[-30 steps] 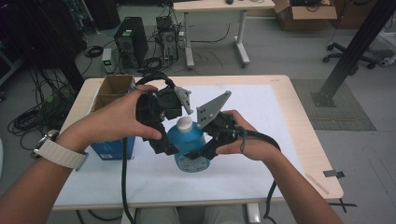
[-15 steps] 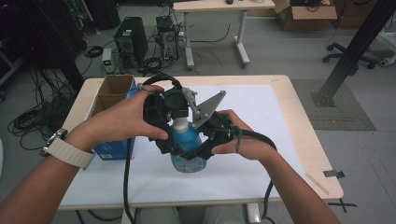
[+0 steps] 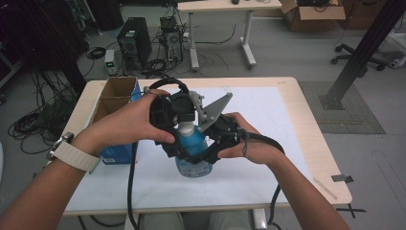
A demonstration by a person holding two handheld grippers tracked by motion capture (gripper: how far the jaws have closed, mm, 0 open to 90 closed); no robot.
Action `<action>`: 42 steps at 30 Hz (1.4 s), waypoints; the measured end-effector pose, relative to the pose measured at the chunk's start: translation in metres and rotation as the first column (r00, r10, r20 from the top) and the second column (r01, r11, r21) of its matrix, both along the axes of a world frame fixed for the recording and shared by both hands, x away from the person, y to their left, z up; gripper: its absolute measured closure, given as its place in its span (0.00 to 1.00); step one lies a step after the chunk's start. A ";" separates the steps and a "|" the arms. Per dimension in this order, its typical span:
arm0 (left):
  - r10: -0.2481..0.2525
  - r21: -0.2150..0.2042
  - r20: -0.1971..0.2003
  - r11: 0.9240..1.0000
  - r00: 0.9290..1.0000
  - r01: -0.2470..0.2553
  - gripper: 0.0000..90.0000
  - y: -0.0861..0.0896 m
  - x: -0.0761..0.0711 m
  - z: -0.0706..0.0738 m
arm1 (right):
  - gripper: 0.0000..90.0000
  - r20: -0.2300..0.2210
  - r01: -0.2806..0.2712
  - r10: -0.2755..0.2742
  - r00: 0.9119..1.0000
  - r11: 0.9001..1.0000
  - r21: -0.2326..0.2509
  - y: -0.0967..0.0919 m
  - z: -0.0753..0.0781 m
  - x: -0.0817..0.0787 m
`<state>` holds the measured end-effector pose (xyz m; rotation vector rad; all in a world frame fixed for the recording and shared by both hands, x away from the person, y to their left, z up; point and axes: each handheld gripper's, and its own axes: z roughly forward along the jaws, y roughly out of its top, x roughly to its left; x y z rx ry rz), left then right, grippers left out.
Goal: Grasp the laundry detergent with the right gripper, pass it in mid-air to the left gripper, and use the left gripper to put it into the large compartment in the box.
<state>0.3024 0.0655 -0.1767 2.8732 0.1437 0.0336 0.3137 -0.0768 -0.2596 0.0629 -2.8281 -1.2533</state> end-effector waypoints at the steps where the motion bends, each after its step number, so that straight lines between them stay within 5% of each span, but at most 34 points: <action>1: -0.001 -0.001 0.000 1.000 1.000 0.001 0.13 0.000 0.000 0.000 | 0.49 0.001 0.000 0.000 1.000 1.000 0.001 0.000 0.000 0.000; 42: -0.024 0.000 -0.012 1.000 1.000 0.024 0.38 -0.003 0.001 -0.008 | 0.49 -0.014 -0.008 0.008 1.000 1.000 -0.014 0.001 -0.005 0.001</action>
